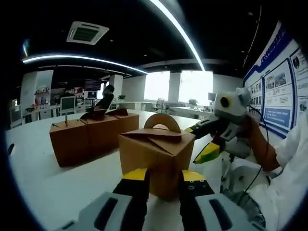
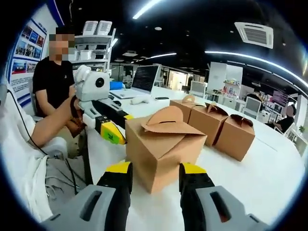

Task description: Pick up one paper box from the group, open the paper box, and remove the item inside

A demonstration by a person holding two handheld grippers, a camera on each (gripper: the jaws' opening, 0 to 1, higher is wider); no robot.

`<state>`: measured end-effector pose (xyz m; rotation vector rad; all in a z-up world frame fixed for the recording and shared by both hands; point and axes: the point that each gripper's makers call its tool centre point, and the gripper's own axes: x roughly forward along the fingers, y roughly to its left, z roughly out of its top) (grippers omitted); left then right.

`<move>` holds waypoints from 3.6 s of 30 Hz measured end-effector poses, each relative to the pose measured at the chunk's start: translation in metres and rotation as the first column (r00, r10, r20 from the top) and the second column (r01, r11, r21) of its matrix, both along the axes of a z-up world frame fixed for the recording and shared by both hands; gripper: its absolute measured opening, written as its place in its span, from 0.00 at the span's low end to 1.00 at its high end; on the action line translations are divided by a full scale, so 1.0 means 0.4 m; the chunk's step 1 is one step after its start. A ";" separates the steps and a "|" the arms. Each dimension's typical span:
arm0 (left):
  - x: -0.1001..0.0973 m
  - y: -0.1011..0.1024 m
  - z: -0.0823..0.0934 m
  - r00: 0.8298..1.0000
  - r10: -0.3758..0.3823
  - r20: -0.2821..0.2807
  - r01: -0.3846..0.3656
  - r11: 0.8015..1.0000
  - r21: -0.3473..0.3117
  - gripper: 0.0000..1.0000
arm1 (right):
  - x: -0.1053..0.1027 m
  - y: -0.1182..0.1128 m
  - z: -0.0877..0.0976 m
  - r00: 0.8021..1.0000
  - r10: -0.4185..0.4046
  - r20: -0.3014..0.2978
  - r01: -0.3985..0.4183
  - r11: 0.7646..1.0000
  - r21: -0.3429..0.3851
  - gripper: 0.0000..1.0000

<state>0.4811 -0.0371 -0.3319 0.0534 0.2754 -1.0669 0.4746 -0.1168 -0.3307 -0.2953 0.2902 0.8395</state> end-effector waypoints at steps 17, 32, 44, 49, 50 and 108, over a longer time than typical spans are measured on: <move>0.003 0.003 0.001 1.000 0.000 0.004 0.000 1.000 0.008 0.25 | 0.003 0.018 -0.003 1.000 -0.007 0.014 0.007 1.000 -0.009 0.42; -0.006 0.004 -0.001 1.000 -0.012 0.001 0.012 1.000 0.019 0.25 | -0.008 0.026 -0.007 1.000 0.001 0.013 -0.001 0.999 -0.040 0.45; -0.016 0.004 0.011 0.999 -0.039 0.034 0.038 0.999 0.031 0.34 | -0.020 0.008 0.026 1.000 0.010 0.020 -0.010 1.000 -0.019 0.43; -0.016 0.008 0.024 0.999 -0.030 0.035 0.030 1.000 0.005 0.33 | -0.025 -0.010 0.053 0.999 -0.004 0.045 0.005 1.000 -0.012 0.43; -0.018 0.007 0.025 0.999 -0.032 0.038 0.032 0.999 0.008 0.33 | -0.026 -0.015 0.062 0.998 -0.009 0.054 0.010 1.000 -0.009 0.43; -0.027 0.089 0.155 0.995 0.013 0.104 -0.003 0.995 -0.098 0.33 | -0.004 0.058 0.154 0.903 0.285 0.322 -0.099 0.867 -0.489 0.35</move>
